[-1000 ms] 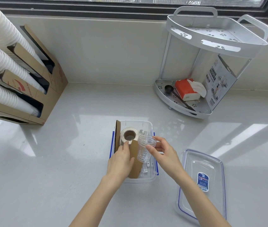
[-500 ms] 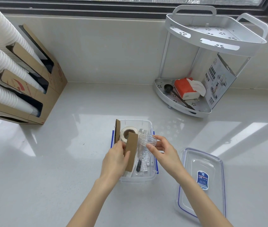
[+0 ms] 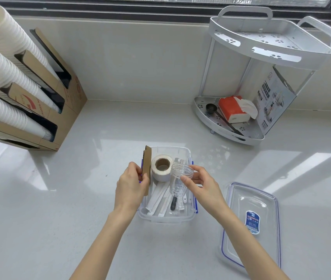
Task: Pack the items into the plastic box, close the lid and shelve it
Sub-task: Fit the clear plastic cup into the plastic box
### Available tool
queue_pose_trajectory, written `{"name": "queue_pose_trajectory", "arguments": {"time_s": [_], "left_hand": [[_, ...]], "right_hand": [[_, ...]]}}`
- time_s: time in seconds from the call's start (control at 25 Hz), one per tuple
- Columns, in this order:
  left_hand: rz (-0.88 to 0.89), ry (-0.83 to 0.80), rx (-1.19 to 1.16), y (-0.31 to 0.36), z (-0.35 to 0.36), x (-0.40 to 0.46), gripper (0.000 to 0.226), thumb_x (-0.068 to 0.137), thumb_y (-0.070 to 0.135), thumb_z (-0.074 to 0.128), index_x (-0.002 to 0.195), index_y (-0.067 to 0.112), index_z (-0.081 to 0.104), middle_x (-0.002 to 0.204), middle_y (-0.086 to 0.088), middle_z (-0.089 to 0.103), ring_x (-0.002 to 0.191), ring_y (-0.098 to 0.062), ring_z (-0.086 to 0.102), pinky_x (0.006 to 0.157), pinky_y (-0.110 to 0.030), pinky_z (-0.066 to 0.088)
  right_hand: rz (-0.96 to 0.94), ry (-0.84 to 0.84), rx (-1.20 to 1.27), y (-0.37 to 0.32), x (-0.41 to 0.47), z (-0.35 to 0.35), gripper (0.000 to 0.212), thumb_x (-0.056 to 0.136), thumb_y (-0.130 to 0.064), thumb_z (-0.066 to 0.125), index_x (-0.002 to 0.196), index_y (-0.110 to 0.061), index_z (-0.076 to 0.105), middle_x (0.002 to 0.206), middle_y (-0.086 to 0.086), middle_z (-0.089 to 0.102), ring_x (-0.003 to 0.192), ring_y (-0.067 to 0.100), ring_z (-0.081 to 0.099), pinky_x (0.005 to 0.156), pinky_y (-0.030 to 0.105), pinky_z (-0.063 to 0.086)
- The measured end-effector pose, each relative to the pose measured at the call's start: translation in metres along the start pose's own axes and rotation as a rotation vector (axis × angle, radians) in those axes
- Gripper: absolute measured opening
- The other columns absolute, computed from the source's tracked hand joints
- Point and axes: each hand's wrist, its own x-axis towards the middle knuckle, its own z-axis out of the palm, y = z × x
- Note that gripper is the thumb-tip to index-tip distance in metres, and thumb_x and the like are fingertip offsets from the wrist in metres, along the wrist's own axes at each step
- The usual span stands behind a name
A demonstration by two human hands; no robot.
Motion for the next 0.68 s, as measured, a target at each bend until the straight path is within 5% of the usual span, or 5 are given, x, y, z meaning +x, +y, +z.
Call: {"name": "queue_pose_trajectory", "arguments": {"time_s": [0.28,0.48,0.68], "left_hand": [[-0.037,-0.048,0.034,-0.003,0.012,0.007,0.023,0.084,0.014,0.052,0.105,0.007,0.049,0.075,-0.001,0.051,0.072,-0.025,0.047,0.065,-0.031,0.035],[-0.034,-0.055,-0.006,-0.004,0.01,0.009,0.006,0.082,0.012,0.053,0.087,0.009,0.05,0.077,-0.005,0.052,0.07,-0.024,0.046,0.065,-0.029,0.034],[0.037,0.027,-0.04,0.002,0.003,0.012,0.013,0.081,0.011,0.053,0.075,0.014,0.042,0.078,-0.004,0.051,0.063,-0.023,0.045,0.062,-0.027,0.032]], "right_hand": [[-0.011,-0.023,-0.004,-0.002,0.002,0.008,0.05,0.08,-0.038,0.062,0.124,-0.024,0.046,0.099,-0.008,0.058,0.084,-0.007,0.053,0.062,-0.004,0.04],[-0.006,-0.089,-0.035,0.0,0.001,0.029,0.062,0.081,-0.037,0.06,0.136,-0.023,0.033,0.099,-0.012,0.056,0.087,-0.005,0.054,0.067,-0.001,0.041],[-0.035,-0.129,-0.162,0.003,0.006,0.041,0.065,0.083,-0.038,0.058,0.139,-0.024,0.028,0.135,0.001,0.046,0.116,0.013,0.05,0.097,0.025,0.04]]}}
